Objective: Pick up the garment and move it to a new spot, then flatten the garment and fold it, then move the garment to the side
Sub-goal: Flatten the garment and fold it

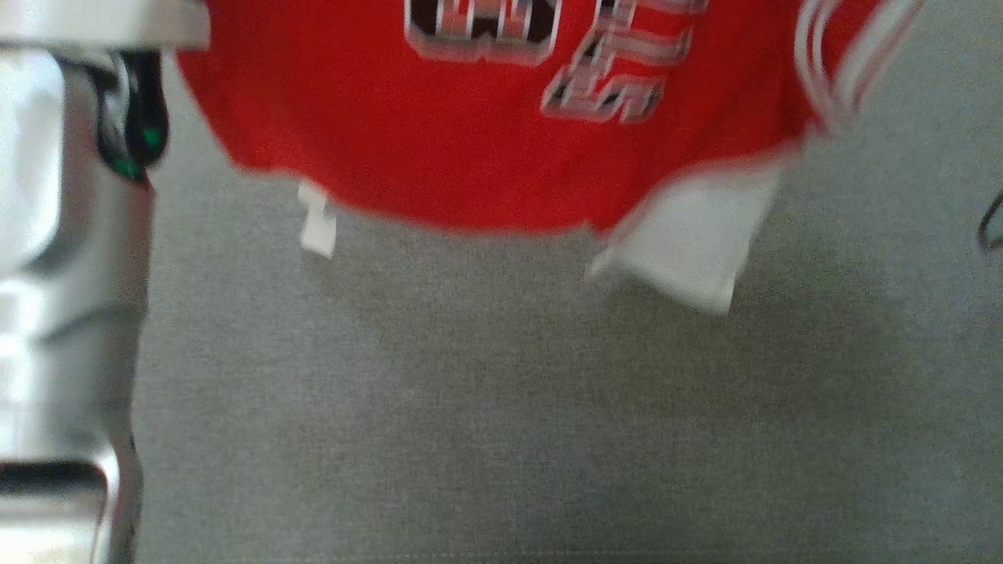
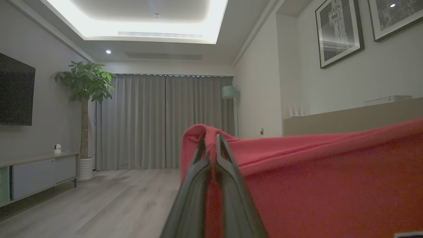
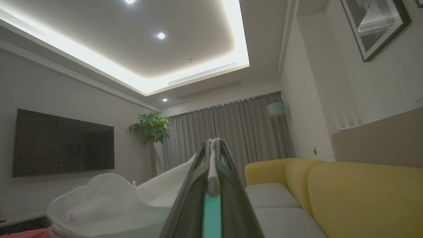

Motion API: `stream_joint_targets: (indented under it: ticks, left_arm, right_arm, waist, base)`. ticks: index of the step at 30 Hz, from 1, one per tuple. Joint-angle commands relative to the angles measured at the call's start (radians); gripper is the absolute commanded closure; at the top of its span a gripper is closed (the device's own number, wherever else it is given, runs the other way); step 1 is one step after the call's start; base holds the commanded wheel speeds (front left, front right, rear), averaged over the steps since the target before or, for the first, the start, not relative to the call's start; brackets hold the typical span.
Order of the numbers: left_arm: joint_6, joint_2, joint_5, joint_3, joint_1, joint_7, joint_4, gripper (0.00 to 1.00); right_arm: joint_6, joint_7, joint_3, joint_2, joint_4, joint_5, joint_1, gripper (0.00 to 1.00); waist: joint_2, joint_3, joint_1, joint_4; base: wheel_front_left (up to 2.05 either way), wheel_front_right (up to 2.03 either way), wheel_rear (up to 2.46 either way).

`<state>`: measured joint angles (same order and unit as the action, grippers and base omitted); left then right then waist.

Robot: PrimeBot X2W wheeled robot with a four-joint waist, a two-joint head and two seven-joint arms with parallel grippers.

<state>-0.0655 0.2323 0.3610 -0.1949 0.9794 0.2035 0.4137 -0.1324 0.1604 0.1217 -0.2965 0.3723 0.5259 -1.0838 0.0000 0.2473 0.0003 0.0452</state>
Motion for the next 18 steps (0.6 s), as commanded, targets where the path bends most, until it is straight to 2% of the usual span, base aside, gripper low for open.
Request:
stream_joint_targets:
  ticks: [1, 6, 10, 14, 18]
  left_arm:
    - [0.008, 0.034, -0.02, 0.031, 0.101, 0.016, -0.02, 1.0]
    - [0.035, 0.025, -0.062, 0.056, 0.258, 0.055, 0.054, 1.0]
    - [0.043, 0.001, -0.067, 0.111, 0.292, 0.058, 0.046, 1.0]
    - [0.032, -0.032, -0.076, 0.154, 0.183, 0.058, 0.048, 1.0]
    - [0.021, -0.087, -0.076, 0.21, -0.018, 0.058, 0.057, 1.0]
  right_arm:
    - [0.002, 0.025, -0.003, 0.007, -0.009, -0.017, -0.09, 1.0]
    - [0.002, 0.091, -0.039, 0.029, 0.113, -0.089, -0.29, 1.0]
    - [0.002, 0.1, -0.044, 0.027, 0.151, -0.11, -0.344, 1.0]
    - [0.002, 0.101, -0.02, 0.026, 0.132, -0.082, -0.255, 1.0]
    - [0.002, 0.101, -0.005, 0.031, 0.095, -0.016, -0.053, 1.0]
  waist:
    - [0.0, 0.066, -0.0003, -0.013]
    - [0.0, 0.133, -0.0003, -0.028]
    - [0.0, 0.166, -0.0003, -0.039]
    - [0.0, 0.182, -0.0003, -0.054]
    - [0.0, 0.17, -0.0003, -0.071]
  base:
    - [0.0, 0.0, 0.0]
    - [0.0, 0.0, 0.0]
    - [0.0, 0.0, 0.0]
    - [0.0, 0.0, 0.0]
    - [0.0, 0.0, 0.0]
